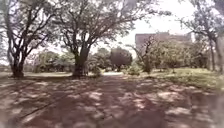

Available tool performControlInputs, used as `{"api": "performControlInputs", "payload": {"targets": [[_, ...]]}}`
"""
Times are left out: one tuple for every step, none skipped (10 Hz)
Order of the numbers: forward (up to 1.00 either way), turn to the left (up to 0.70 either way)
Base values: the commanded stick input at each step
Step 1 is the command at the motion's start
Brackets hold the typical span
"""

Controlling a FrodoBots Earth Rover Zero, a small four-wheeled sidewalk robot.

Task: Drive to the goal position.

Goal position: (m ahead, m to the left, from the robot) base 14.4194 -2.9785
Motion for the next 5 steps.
{"api": "performControlInputs", "payload": {"targets": [[0.70,0.00],[0.70,0.00],[0.70,0.00],[0.70,0.00],[0.70,0.00]]}}
